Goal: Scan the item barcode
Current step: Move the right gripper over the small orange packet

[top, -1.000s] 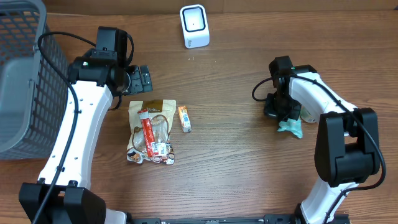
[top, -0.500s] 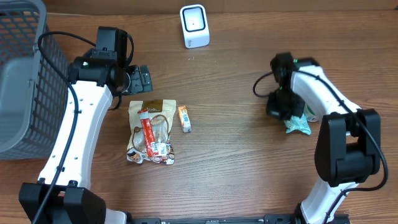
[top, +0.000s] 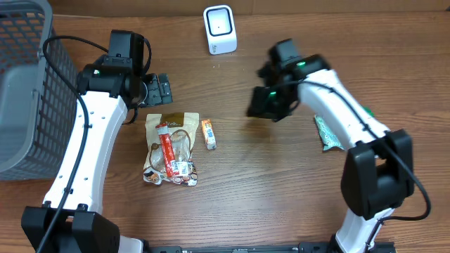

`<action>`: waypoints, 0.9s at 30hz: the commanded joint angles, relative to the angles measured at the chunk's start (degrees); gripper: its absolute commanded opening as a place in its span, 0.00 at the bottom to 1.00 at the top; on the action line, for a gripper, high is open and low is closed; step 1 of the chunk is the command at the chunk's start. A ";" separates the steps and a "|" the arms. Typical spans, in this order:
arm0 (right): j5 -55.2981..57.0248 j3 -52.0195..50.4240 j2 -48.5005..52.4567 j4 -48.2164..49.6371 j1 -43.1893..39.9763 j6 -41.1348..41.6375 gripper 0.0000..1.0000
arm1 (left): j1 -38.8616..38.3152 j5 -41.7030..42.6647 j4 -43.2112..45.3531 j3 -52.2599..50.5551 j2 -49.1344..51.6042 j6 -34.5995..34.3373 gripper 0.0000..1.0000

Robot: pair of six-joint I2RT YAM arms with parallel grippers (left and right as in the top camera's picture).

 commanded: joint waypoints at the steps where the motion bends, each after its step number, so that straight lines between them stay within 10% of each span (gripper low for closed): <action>1: -1.81 -0.02 -0.70 3.17 4.72 1.49 0.49 | -0.39 0.31 0.07 1.03 0.33 -0.79 1.00; 27: 14.97 -0.02 5.84 12.26 19.47 11.54 0.58 | -0.39 0.31 0.07 1.03 0.33 -0.79 1.00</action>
